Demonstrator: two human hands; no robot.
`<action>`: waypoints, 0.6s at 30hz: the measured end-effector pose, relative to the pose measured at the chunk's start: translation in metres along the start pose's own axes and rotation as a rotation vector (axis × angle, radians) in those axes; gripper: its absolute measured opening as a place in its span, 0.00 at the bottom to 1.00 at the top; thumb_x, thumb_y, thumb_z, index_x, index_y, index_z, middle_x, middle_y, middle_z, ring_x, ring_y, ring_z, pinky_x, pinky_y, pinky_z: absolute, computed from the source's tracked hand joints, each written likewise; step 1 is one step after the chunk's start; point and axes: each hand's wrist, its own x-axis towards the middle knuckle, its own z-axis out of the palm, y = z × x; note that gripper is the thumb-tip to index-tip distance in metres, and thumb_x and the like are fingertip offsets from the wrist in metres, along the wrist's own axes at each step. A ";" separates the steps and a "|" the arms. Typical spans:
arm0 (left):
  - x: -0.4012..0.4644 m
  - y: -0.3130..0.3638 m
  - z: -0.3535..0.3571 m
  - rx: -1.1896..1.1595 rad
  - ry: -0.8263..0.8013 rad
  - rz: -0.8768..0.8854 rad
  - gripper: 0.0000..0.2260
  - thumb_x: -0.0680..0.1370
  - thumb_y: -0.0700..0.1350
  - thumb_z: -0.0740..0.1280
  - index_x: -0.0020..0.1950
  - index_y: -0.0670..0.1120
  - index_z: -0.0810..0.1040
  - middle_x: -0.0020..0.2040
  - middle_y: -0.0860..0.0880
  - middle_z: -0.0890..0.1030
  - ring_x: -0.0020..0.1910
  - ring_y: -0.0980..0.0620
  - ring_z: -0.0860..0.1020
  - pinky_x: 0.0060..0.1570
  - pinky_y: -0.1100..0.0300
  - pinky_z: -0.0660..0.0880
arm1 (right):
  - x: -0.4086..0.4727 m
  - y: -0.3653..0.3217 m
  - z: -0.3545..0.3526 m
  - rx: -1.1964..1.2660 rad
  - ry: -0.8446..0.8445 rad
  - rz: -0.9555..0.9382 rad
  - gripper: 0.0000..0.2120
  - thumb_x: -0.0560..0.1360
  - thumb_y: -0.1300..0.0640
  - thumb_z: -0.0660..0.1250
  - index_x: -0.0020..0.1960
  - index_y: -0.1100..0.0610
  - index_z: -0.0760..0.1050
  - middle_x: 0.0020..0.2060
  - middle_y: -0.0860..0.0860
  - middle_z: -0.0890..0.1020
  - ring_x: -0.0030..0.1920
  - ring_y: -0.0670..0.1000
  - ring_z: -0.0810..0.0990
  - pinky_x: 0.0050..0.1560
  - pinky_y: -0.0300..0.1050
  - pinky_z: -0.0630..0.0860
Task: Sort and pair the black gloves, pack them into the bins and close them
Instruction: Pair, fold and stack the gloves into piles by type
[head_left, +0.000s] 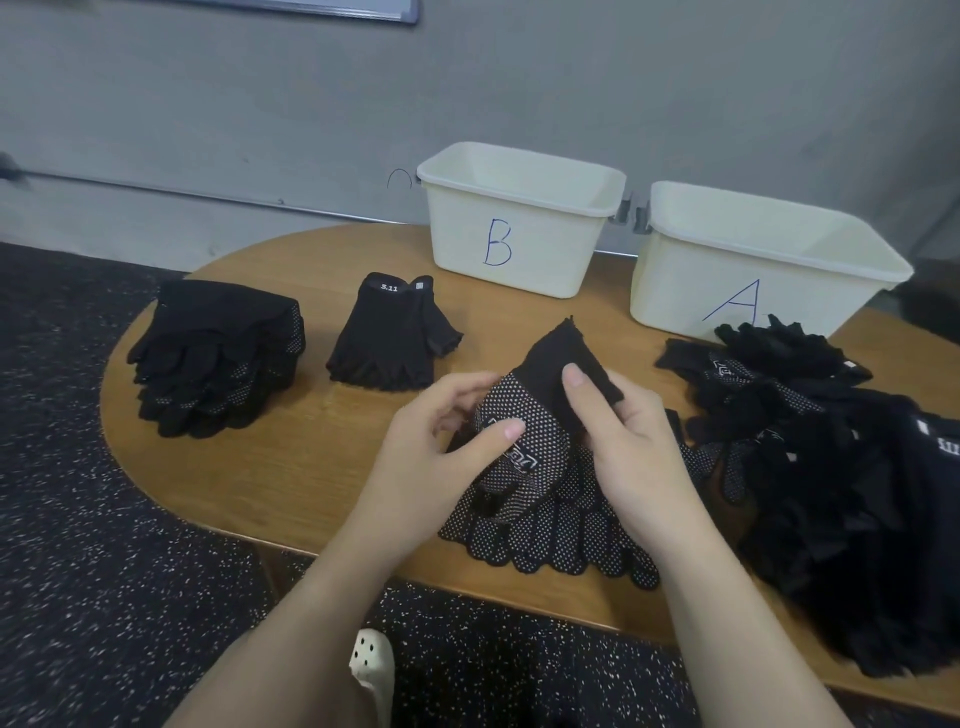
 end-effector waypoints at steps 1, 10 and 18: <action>0.000 0.001 -0.001 -0.051 0.002 -0.009 0.11 0.78 0.47 0.74 0.59 0.57 0.83 0.53 0.59 0.85 0.54 0.60 0.82 0.56 0.62 0.77 | 0.000 -0.001 -0.001 0.011 0.002 -0.001 0.22 0.79 0.35 0.65 0.54 0.53 0.83 0.48 0.58 0.86 0.52 0.63 0.84 0.56 0.67 0.80; -0.005 0.007 -0.008 -0.244 -0.116 -0.097 0.10 0.75 0.57 0.73 0.42 0.51 0.81 0.46 0.46 0.85 0.47 0.49 0.83 0.50 0.52 0.80 | -0.001 -0.005 -0.006 0.004 0.035 -0.035 0.16 0.80 0.41 0.64 0.53 0.50 0.83 0.49 0.55 0.87 0.53 0.62 0.84 0.57 0.68 0.79; -0.006 0.013 -0.005 -0.608 -0.228 -0.277 0.08 0.76 0.52 0.73 0.54 0.54 0.85 0.55 0.48 0.86 0.58 0.49 0.84 0.59 0.54 0.80 | -0.004 -0.007 0.000 0.085 -0.007 -0.033 0.20 0.77 0.41 0.70 0.50 0.59 0.81 0.47 0.61 0.85 0.47 0.61 0.85 0.51 0.68 0.79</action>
